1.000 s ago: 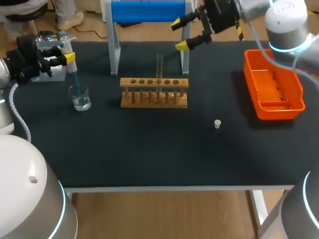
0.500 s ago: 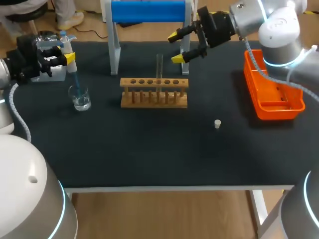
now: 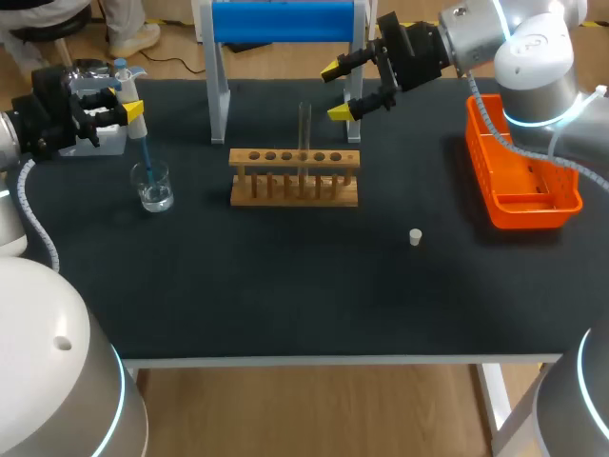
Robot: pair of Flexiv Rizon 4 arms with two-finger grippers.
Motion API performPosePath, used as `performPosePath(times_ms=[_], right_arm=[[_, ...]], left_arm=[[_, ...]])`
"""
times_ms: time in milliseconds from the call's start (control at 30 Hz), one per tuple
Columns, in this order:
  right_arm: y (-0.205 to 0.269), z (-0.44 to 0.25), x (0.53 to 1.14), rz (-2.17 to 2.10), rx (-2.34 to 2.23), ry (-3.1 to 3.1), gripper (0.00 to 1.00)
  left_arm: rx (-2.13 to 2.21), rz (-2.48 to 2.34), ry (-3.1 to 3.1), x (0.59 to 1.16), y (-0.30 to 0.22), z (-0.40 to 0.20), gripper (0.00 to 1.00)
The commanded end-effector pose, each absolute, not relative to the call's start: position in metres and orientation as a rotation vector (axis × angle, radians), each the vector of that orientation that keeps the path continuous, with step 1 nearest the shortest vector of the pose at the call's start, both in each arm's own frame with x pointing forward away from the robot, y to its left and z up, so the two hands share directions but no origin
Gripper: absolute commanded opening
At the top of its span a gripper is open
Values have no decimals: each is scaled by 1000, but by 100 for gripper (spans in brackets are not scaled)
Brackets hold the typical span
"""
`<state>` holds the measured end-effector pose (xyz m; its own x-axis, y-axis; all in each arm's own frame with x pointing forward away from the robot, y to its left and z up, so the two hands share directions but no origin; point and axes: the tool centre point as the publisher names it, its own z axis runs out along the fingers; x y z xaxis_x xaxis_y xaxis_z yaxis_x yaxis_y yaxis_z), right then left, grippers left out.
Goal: Invert the test tube, pick up the pipette, mount the tip to pipette, aspirate from beaker and dispense into the tube, eject the tip, return the pipette, and cap with the stopper.
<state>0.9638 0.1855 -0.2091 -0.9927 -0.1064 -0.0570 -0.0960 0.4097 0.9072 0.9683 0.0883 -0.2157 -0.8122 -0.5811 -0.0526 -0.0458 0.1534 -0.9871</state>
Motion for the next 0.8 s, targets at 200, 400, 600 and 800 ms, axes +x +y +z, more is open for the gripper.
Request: performPosePath(times_ms=[200, 400, 600, 800], right_arm=[[188, -215, 973, -1677, 173, -2640, 100], [192, -225, 978, -1649, 187, -2666, 100], [196, -236, 981, -1647, 213, -2689, 100], [199, -246, 984, -1665, 236, -2675, 100]], left_arm=[[-598, -1698, 2015, 969, 88, -215, 0], [-598, -1698, 2015, 969, 88, -215, 0], [-598, -1698, 2015, 969, 88, -215, 0], [-598, -1698, 2015, 969, 88, -215, 0]])
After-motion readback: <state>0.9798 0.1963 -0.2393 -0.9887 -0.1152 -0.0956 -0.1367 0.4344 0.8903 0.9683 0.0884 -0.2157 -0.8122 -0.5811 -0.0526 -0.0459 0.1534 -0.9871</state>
